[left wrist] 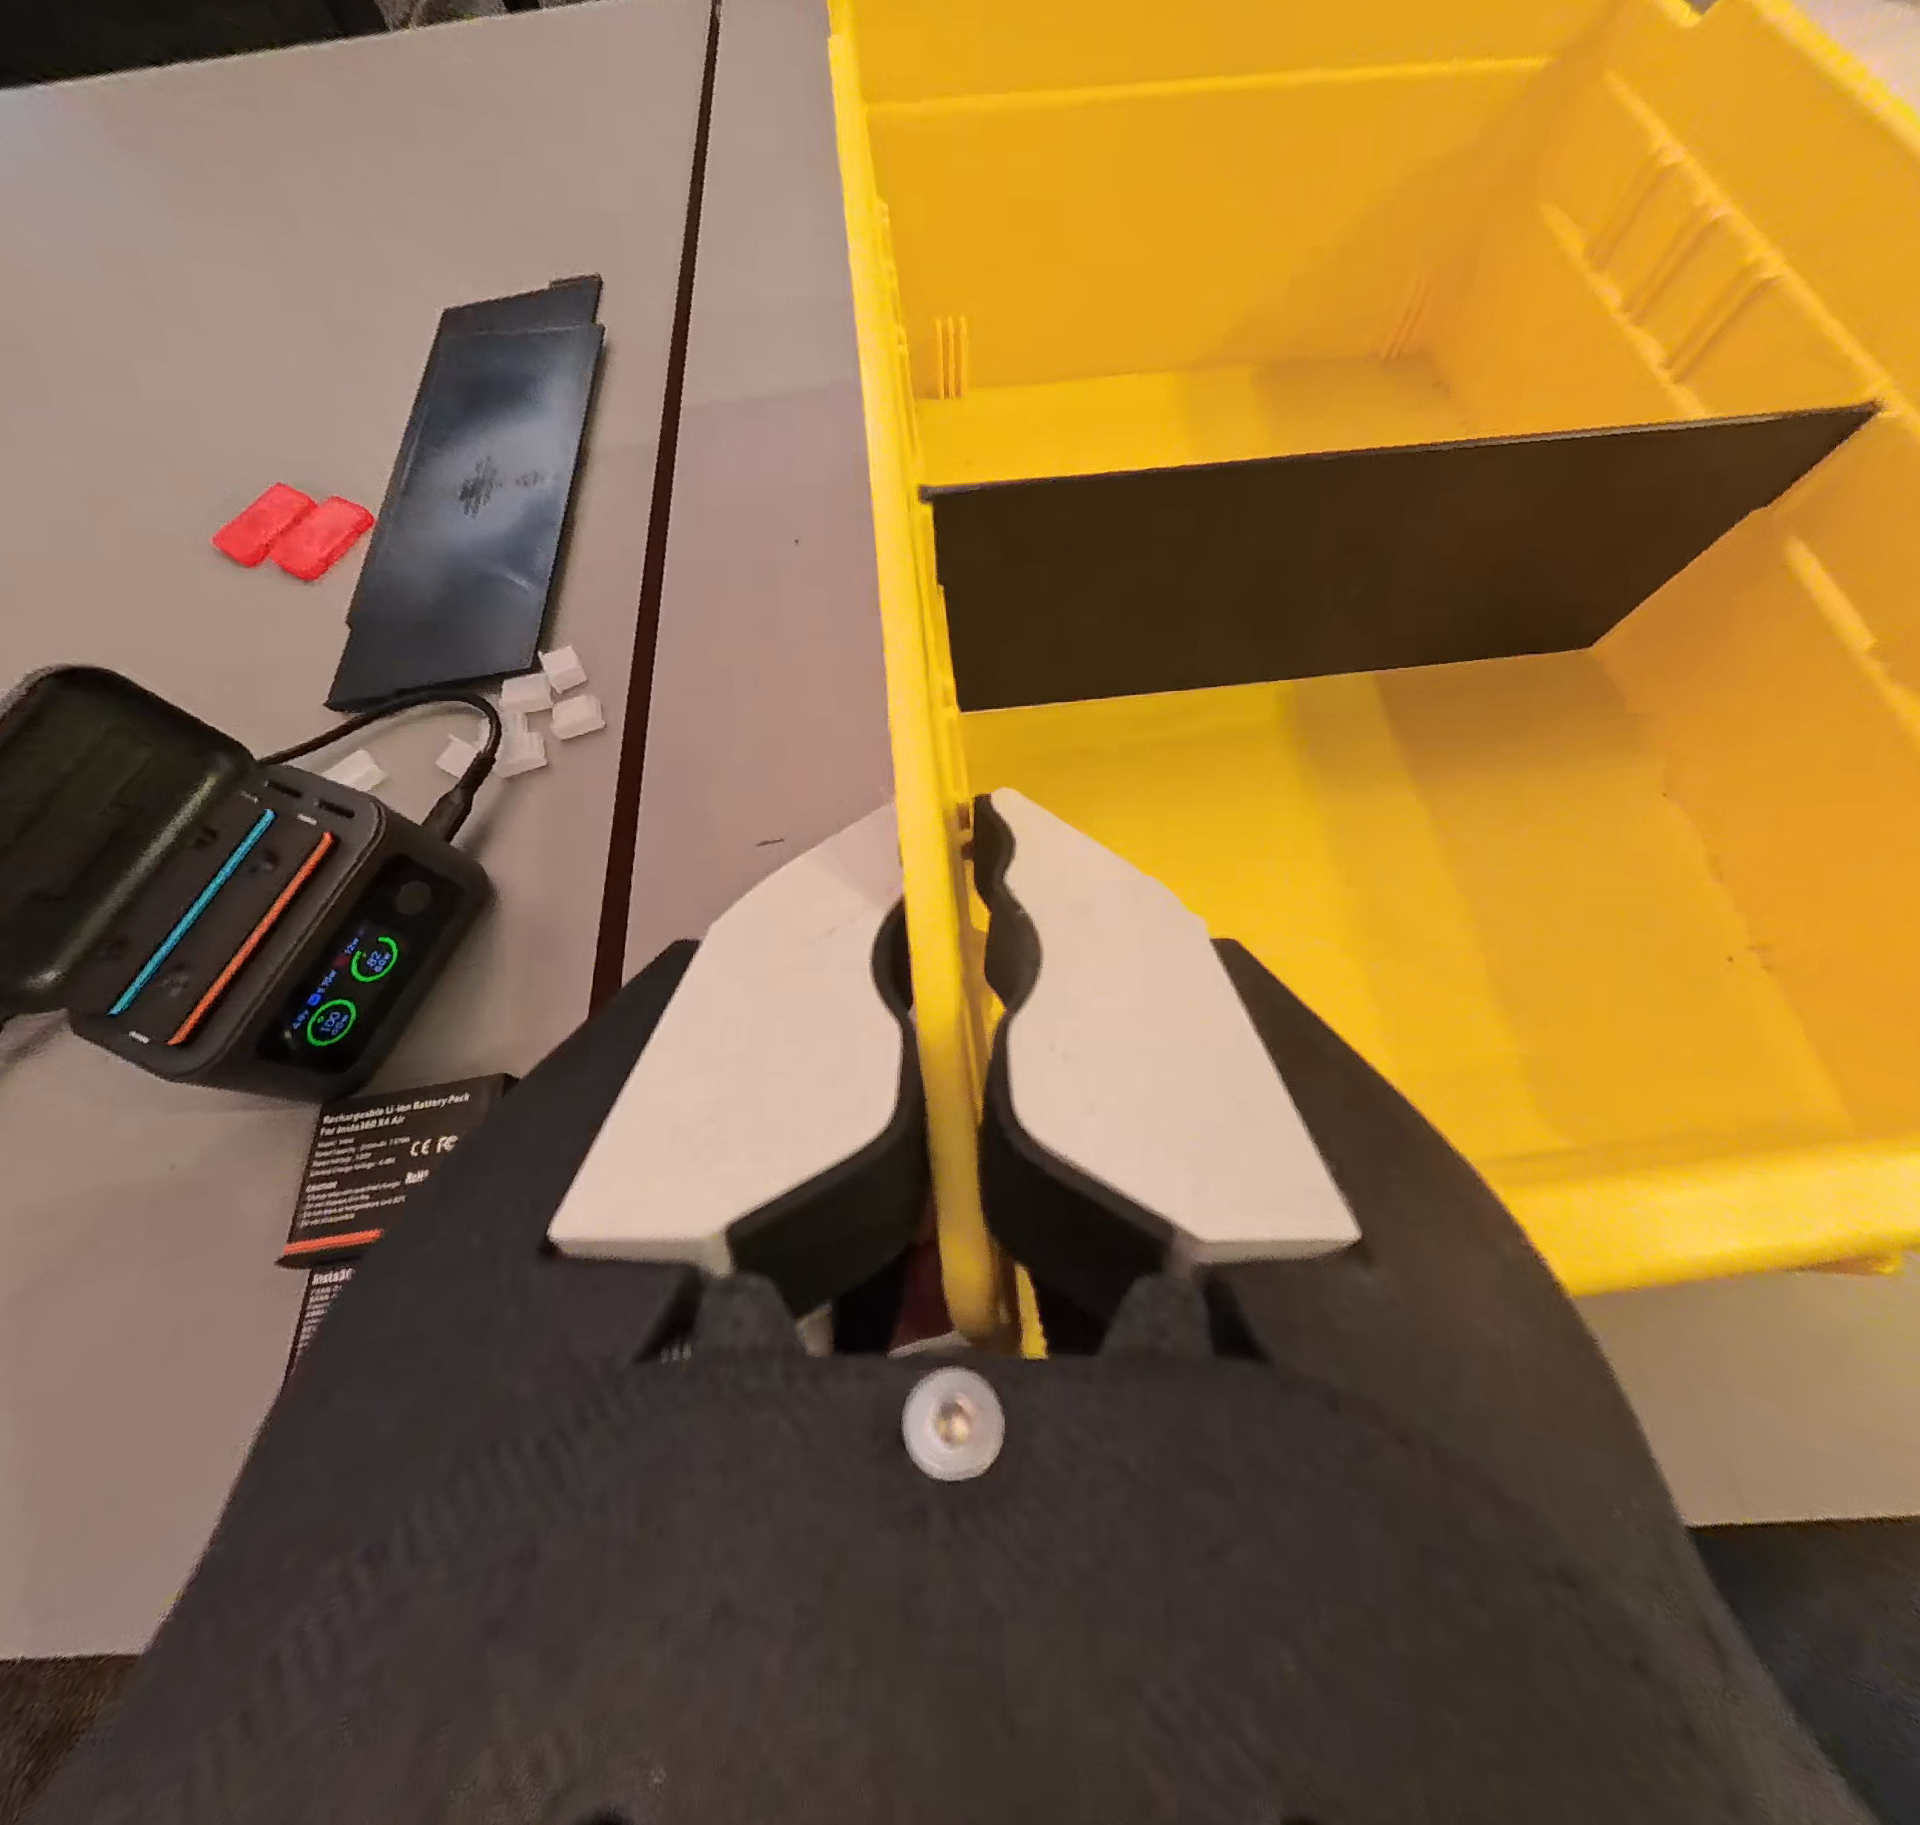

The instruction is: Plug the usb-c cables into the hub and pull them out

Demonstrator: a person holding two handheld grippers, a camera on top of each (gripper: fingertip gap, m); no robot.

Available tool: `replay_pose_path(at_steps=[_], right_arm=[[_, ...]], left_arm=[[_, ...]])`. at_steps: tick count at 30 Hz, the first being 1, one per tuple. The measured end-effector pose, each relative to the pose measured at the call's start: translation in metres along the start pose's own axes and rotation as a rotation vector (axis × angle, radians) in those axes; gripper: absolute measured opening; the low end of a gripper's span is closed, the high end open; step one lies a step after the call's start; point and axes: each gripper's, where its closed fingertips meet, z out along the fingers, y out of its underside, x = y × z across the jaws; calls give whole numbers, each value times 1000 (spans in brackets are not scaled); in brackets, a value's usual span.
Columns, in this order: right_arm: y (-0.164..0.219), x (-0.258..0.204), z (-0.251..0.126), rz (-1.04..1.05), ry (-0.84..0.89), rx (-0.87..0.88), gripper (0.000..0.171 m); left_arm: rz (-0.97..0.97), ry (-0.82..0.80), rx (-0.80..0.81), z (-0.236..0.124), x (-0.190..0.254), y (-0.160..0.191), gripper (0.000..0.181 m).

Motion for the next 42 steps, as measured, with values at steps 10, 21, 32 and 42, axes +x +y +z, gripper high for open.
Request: replay_pose_path(at_steps=[10,21,32,42], right_arm=[[-23,-39,17,-54,-55,1,13],[-49,-101,35,-144,-111,2,23],[-93,-219,63,-262,-234,23,41],[-123,-342,87,-348,-360,70,53]], left_arm=[[18,20,23,-7,1,-8,5],[-89,-30,184,-40,-27,-37,4],[-268,-65,333,-64,-58,-54,4],[-380,-44,434,-87,-78,-63,4]])
